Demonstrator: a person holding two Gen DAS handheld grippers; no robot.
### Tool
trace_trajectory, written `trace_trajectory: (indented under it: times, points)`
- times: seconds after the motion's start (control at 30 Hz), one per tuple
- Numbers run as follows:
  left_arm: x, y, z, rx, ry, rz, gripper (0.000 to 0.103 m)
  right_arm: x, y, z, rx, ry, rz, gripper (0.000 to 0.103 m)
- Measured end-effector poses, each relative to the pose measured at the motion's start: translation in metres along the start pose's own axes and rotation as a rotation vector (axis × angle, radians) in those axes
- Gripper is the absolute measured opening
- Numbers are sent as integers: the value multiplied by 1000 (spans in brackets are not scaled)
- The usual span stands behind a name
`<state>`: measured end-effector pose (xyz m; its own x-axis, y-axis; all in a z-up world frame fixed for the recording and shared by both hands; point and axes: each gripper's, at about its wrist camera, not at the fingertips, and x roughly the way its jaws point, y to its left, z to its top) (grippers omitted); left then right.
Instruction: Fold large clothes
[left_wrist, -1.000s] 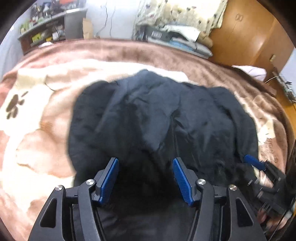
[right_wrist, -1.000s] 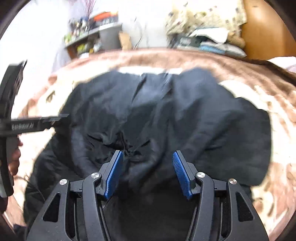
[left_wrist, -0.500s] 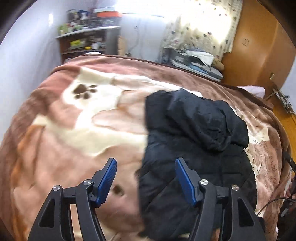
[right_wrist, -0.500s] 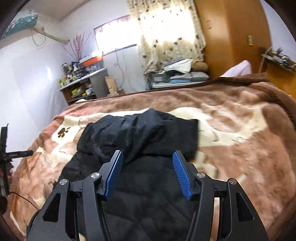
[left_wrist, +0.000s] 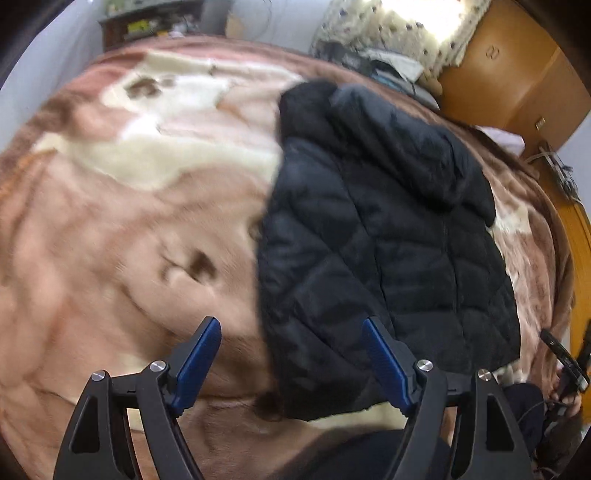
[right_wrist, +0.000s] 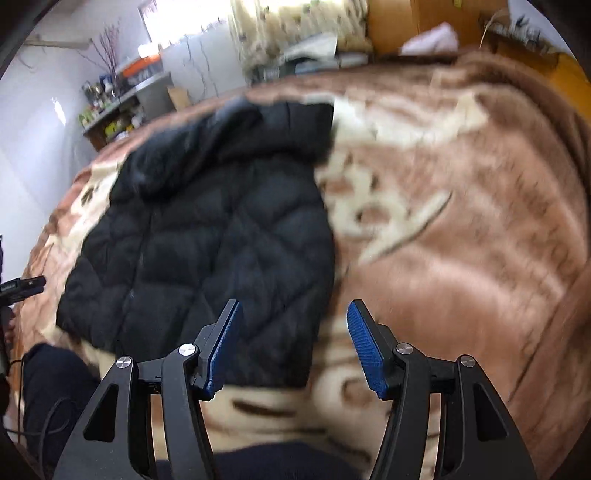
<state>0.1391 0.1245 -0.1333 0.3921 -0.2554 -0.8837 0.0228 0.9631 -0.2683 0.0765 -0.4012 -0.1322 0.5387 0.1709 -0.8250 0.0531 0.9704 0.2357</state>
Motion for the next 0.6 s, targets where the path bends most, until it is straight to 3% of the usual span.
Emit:
trace_trajectory:
  times: [0.1, 0.3, 0.6]
  points:
    - [17, -5, -7, 33, 27, 8, 78, 9, -7, -2, 11, 48, 73, 64]
    - [34, -16, -12, 113, 70, 37, 78, 40, -8, -3, -58, 181, 19, 67]
    - [66, -13, -20, 76, 163, 14, 78, 69, -3, 5, -101, 292, 88, 67]
